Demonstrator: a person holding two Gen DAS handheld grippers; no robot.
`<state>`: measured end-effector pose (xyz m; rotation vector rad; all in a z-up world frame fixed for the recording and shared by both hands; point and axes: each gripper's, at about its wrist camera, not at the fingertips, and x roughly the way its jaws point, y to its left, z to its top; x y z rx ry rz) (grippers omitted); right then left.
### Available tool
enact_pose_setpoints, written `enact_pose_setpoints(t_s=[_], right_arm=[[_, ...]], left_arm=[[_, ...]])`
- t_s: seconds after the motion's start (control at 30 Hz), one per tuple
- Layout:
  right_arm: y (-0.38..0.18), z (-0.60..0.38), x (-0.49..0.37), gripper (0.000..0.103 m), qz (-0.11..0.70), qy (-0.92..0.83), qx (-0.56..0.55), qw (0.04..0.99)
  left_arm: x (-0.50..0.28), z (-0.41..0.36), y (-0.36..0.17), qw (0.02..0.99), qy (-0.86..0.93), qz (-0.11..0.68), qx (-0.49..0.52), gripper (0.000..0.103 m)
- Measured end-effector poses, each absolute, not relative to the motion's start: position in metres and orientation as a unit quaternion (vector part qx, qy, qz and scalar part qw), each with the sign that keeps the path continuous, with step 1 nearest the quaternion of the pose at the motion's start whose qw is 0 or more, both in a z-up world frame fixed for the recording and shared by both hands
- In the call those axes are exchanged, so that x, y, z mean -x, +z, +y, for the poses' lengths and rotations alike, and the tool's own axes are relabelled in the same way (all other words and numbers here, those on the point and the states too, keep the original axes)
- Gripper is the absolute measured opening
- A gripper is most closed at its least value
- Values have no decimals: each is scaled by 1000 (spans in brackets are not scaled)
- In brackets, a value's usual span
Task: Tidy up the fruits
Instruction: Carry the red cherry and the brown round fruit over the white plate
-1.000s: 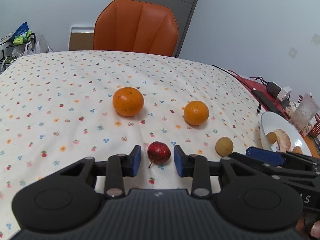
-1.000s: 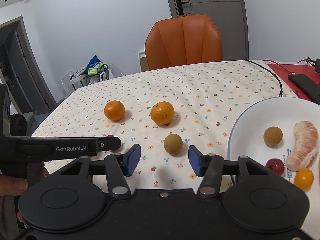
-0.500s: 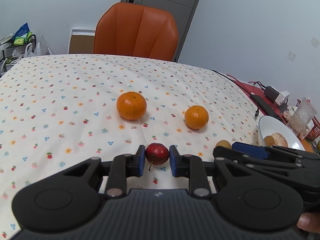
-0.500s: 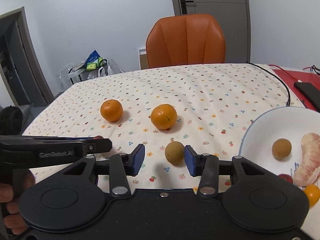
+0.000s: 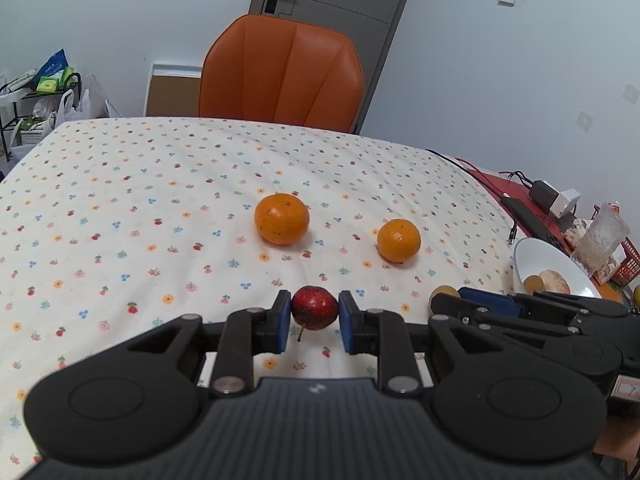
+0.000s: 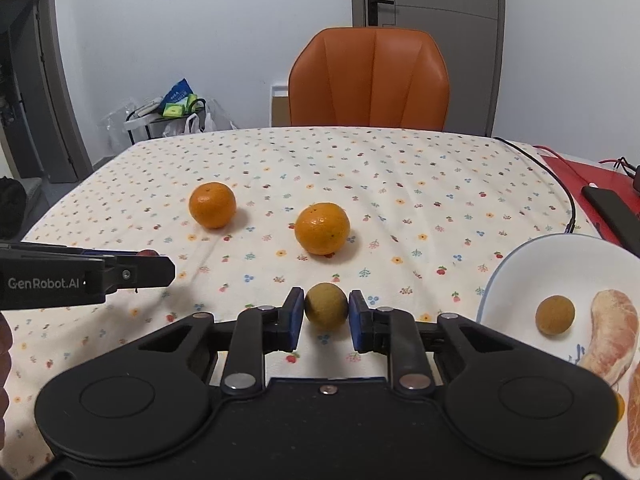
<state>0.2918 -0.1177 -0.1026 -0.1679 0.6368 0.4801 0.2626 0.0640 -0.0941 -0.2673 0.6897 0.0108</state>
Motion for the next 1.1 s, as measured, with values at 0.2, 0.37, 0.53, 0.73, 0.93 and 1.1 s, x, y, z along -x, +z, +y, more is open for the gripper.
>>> enact_pose_setpoints(t_s=[0.2, 0.37, 0.53, 0.73, 0.93, 1.1], right_arm=[[-92, -125, -281, 22, 299, 235, 75, 922], [-79, -137, -273, 22, 286, 232, 64, 928], [-69, -156, -266, 22, 278, 232, 45, 931], [-63, -183, -260, 22, 274, 217, 28, 936], [-57, -213, -255, 22, 268, 200, 15, 942], [-55, -236, -253, 22, 263, 185, 3, 947]], left_arm=[[-257, 55, -85, 936, -1, 330, 124, 23], [-255, 42, -76, 939, -10, 323, 116, 24], [-253, 24, -68, 942, -23, 316, 107, 23], [-255, 1, -64, 944, -41, 313, 100, 23], [-257, -24, -59, 944, -61, 309, 93, 23], [-258, -42, -57, 945, -74, 307, 85, 23]])
